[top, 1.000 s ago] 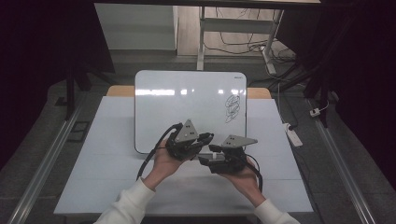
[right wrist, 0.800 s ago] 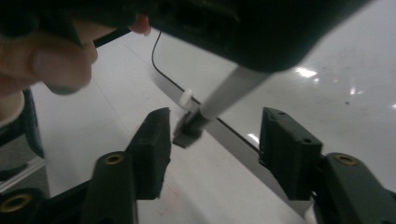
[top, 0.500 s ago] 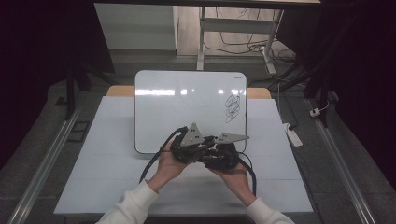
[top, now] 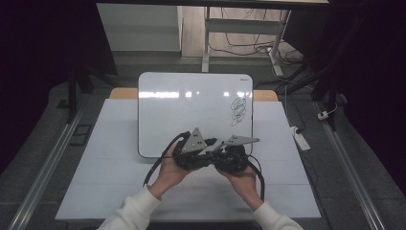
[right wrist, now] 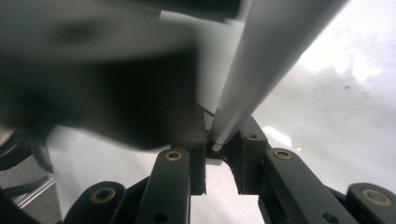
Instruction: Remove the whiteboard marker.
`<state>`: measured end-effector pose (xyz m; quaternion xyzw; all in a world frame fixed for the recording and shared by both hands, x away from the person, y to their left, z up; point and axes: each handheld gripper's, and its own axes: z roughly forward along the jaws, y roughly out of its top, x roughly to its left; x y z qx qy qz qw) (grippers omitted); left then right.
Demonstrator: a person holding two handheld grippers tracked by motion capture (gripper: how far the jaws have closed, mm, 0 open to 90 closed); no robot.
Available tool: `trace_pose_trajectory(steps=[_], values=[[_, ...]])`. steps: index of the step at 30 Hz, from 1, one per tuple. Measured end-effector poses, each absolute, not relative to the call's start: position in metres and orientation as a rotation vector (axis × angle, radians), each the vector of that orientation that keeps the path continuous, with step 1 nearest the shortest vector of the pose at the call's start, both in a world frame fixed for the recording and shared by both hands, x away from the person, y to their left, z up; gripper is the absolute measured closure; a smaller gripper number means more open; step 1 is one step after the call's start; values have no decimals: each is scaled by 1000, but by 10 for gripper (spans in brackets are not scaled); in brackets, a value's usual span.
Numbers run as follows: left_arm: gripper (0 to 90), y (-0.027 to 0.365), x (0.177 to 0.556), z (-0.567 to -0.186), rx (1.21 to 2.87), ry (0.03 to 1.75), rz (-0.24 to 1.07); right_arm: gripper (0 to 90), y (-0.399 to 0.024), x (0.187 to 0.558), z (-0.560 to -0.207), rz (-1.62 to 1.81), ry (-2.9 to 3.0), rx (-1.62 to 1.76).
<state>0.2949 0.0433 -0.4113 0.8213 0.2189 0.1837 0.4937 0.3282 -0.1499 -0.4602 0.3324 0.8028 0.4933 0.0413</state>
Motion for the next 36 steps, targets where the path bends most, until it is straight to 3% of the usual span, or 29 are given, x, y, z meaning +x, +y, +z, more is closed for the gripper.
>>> trace_pose_trajectory(steps=[5, 12, 15, 21, 36], values=[[398, 81, 285, -414, 1972, 637, 439, 776, -162, 331, -455, 1538, 2394, 992], [305, 137, 267, -440, 1985, 798, 409, 776, -180, 336, -444, 1572, 2316, 935], [283, 172, 252, -456, 1964, 899, 395, 776, -186, 337, -441, 1589, 2289, 907], [254, 206, 238, -479, 1944, 1000, 357, 776, -194, 338, -436, 1604, 2229, 854], [246, 221, 237, -500, 1966, 1052, 359, 776, -219, 343, -423, 1613, 2082, 823]])
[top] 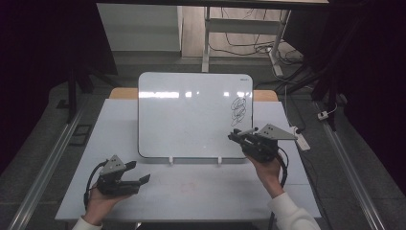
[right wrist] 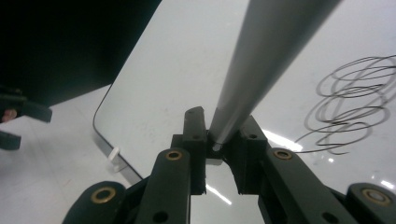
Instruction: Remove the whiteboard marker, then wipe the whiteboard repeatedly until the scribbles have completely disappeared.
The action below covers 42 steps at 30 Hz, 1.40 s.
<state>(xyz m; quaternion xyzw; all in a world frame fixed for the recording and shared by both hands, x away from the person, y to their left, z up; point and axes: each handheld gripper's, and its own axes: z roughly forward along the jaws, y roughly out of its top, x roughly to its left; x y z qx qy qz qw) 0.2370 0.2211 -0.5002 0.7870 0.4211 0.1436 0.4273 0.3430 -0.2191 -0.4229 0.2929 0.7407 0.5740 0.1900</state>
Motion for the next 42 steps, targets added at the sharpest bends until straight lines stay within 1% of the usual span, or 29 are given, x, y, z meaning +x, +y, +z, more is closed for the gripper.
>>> trace_pose_trajectory(steps=[10, 14, 16, 17, 18, 19, 27, 34, 39, 42], values=[[239, 224, 238, -502, 1963, 1065, 365, 775, -230, 357, -413, 1614, 2010, 831], [239, 226, 241, -505, 1964, 1072, 359, 776, -236, 387, -403, 1597, 1932, 857], [239, 225, 242, -507, 1971, 1072, 361, 776, -238, 394, -402, 1594, 1911, 869], [239, 224, 242, -507, 1974, 1070, 362, 776, -242, 409, -399, 1596, 1878, 895], [239, 224, 243, -508, 1978, 1069, 362, 776, -242, 409, -399, 1596, 1878, 895], [239, 223, 243, -509, 1985, 1065, 359, 776, -245, 422, -396, 1585, 1852, 911], [239, 224, 244, -511, 1988, 1075, 363, 776, -241, 461, -391, 1540, 1811, 925], [240, 226, 245, -512, 1984, 1080, 362, 776, -232, 473, -395, 1472, 1848, 906], [240, 226, 245, -512, 1986, 1080, 361, 777, -223, 472, -404, 1497, 1903, 898], [240, 227, 244, -512, 1985, 1077, 365, 778, -216, 467, -409, 1471, 1955, 833]])
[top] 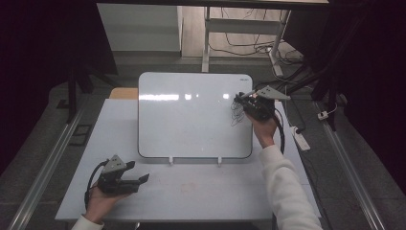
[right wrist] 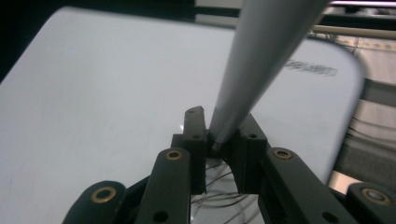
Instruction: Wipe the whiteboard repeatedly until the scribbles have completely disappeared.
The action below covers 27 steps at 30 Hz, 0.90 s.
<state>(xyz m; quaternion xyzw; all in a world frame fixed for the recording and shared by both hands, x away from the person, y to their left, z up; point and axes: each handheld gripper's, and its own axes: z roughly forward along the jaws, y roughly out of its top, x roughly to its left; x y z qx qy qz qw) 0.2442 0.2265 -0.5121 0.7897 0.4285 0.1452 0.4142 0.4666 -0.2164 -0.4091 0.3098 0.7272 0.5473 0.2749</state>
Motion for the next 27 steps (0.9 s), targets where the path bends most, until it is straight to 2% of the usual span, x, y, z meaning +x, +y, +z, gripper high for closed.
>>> trace_pose_trajectory(steps=[5, 10, 14, 16, 19, 24, 27], values=[[240, 226, 244, -512, 1983, 1077, 365, 778, -236, 475, -403, 1515, 1803, 961], [241, 227, 244, -512, 1986, 1078, 367, 779, -221, 465, -411, 1468, 1952, 819], [240, 226, 244, -512, 1983, 1081, 363, 779, -241, 475, -403, 1504, 1809, 962], [240, 225, 244, -512, 1983, 1080, 364, 779, -239, 474, -404, 1509, 1805, 967], [240, 226, 246, -513, 1987, 1085, 363, 779, -212, 463, -411, 1419, 1972, 779], [240, 226, 244, -512, 1984, 1083, 368, 779, -231, 475, -403, 1502, 1838, 947], [240, 226, 245, -512, 1983, 1083, 369, 779, -212, 465, -411, 1466, 1981, 818]])
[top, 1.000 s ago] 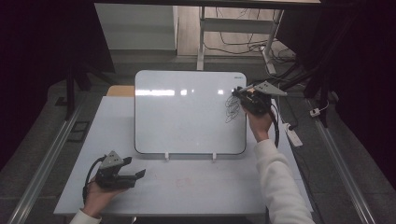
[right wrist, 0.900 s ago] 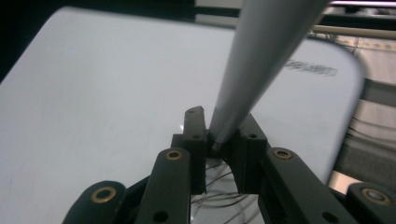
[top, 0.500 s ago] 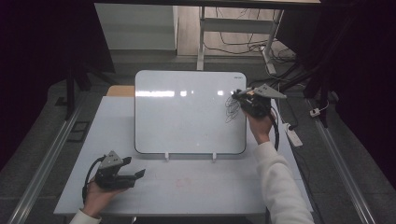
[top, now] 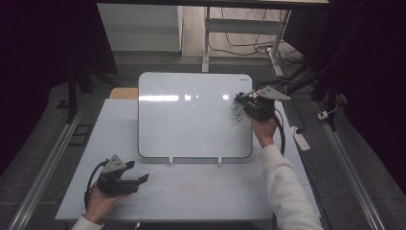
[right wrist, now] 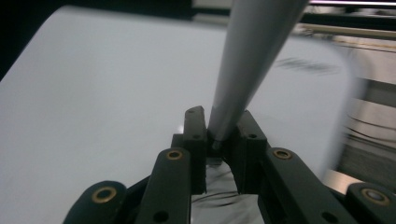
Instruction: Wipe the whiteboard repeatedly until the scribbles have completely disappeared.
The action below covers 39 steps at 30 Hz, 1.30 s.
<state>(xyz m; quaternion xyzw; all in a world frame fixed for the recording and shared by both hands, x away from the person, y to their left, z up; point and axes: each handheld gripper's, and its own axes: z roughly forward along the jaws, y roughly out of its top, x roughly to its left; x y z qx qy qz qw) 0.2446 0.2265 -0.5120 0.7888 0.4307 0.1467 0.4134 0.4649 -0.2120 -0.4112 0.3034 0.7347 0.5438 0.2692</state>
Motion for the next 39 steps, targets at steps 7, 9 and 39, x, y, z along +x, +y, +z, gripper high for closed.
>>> trace_pose_trajectory(steps=[7, 9, 39], values=[[240, 226, 244, -512, 1984, 1082, 366, 779, -225, 469, -409, 1522, 1908, 920], [240, 226, 244, -512, 1982, 1082, 369, 779, -211, 460, -415, 1446, 2020, 791], [240, 224, 246, -514, 1994, 1084, 363, 779, -214, 455, -417, 1418, 1991, 787]])
